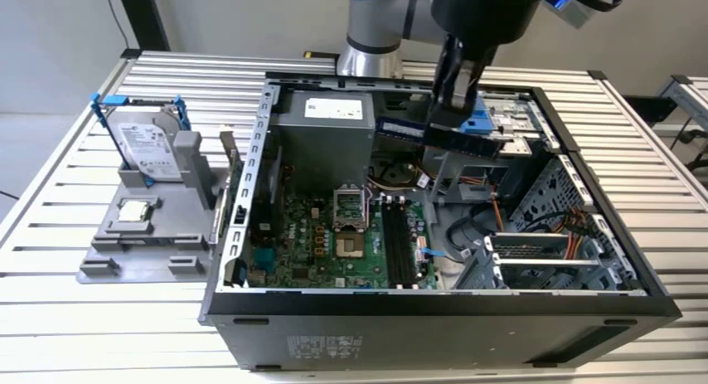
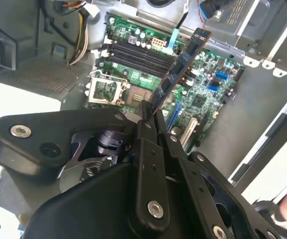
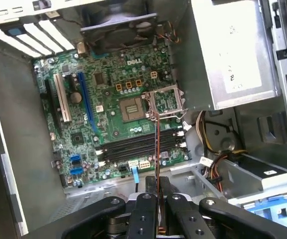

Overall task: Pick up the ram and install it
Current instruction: 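Insert the ram into the slot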

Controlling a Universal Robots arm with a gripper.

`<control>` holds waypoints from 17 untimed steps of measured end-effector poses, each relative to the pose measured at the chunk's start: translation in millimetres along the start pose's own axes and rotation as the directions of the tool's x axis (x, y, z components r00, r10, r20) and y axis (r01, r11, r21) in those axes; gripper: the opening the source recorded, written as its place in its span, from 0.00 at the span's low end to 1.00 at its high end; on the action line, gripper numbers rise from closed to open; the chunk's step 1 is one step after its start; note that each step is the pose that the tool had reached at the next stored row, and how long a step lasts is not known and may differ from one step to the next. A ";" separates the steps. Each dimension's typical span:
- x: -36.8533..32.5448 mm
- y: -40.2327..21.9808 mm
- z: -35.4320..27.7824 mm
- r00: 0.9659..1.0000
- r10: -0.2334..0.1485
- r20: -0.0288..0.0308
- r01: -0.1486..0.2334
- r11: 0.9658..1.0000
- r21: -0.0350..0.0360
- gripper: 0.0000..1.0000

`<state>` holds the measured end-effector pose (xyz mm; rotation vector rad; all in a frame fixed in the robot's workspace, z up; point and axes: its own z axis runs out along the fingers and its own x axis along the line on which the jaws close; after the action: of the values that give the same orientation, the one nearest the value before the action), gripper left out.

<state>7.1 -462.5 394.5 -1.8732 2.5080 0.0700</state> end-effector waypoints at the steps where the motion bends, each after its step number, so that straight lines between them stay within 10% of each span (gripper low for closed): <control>1: 0.0 0.0 0.0 1.000 0.017 0.000 -0.017 1.000 0.001 0.00; 9: 0.0 0.0 0.0 0.987 0.158 0.005 -0.158 0.987 0.005 0.00; 17: 0.0 0.0 0.0 0.956 0.294 0.010 -0.295 0.956 0.009 0.00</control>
<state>7.0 -462.5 394.5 -1.4754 2.7535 0.0666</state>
